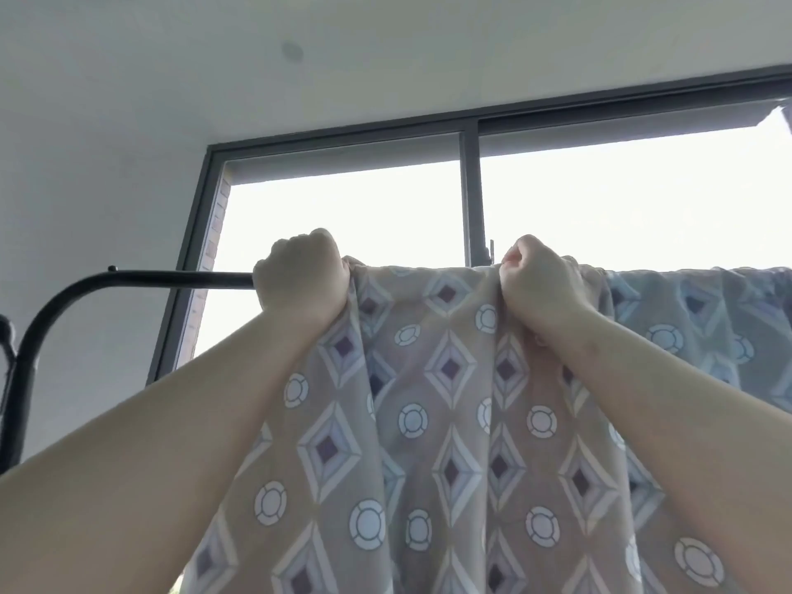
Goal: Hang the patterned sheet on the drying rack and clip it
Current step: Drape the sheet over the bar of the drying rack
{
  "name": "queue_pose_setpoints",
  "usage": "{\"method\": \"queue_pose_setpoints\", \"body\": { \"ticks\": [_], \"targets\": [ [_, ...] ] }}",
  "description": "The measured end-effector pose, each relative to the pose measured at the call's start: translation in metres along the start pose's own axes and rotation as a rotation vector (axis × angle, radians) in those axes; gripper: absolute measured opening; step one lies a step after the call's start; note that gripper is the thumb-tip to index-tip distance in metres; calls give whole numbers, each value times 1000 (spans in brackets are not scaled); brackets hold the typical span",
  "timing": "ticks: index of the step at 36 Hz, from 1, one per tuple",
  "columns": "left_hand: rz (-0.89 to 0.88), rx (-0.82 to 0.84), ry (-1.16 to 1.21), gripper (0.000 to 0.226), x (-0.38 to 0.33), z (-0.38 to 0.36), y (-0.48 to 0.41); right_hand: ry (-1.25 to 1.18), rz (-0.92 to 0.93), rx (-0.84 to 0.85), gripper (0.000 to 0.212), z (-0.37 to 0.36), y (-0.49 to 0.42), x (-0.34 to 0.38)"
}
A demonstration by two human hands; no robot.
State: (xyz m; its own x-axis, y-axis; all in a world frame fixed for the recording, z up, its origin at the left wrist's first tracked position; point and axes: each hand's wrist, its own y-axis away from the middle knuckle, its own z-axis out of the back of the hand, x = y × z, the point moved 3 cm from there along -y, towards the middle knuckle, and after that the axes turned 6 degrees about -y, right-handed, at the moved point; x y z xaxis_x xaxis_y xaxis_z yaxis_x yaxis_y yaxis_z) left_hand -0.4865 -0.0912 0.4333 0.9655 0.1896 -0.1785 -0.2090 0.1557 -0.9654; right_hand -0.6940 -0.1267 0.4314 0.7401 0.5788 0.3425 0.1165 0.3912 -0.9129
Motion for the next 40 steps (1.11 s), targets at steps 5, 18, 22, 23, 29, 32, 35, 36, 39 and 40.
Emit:
{"method": "queue_pose_setpoints", "body": {
  "ticks": [5, 18, 22, 23, 29, 32, 35, 36, 39, 40],
  "targets": [
    [-75, -36, -65, 20, -2, 1, 0, -113, 135, 169, 18, -13, -3, 28],
    [-76, -53, -36, 19, 18, 23, -21, 57, 35, -6, 17, 3, -10, 17],
    [-15, -55, 77, 23, 19, 24, -24, 163, 16, -21, 23, 12, -7, 9],
    [-5, -56, 95, 24, 19, 24, -24, 187, 12, -18, 26, 11, -6, 10],
    [63, 24, 349, 20, 16, 18, -18, 27, 118, 47, 20, -5, 2, 33],
    [131, 37, 555, 18, 22, 12, -11, -30, 243, 198, 22, -23, 9, 50],
    [345, 32, 769, 19, 36, 6, -4, -72, 247, 148, 17, -27, 9, 50],
    [397, 55, 811, 16, 39, 3, 0, -95, 246, 119, 15, -27, 9, 49],
    [414, 194, 858, 28, 36, 2, 9, -112, 251, 81, 16, -26, 12, 46],
    [399, 247, 871, 32, 33, 2, 11, -111, 250, 73, 16, -27, 13, 45]
  ]
}}
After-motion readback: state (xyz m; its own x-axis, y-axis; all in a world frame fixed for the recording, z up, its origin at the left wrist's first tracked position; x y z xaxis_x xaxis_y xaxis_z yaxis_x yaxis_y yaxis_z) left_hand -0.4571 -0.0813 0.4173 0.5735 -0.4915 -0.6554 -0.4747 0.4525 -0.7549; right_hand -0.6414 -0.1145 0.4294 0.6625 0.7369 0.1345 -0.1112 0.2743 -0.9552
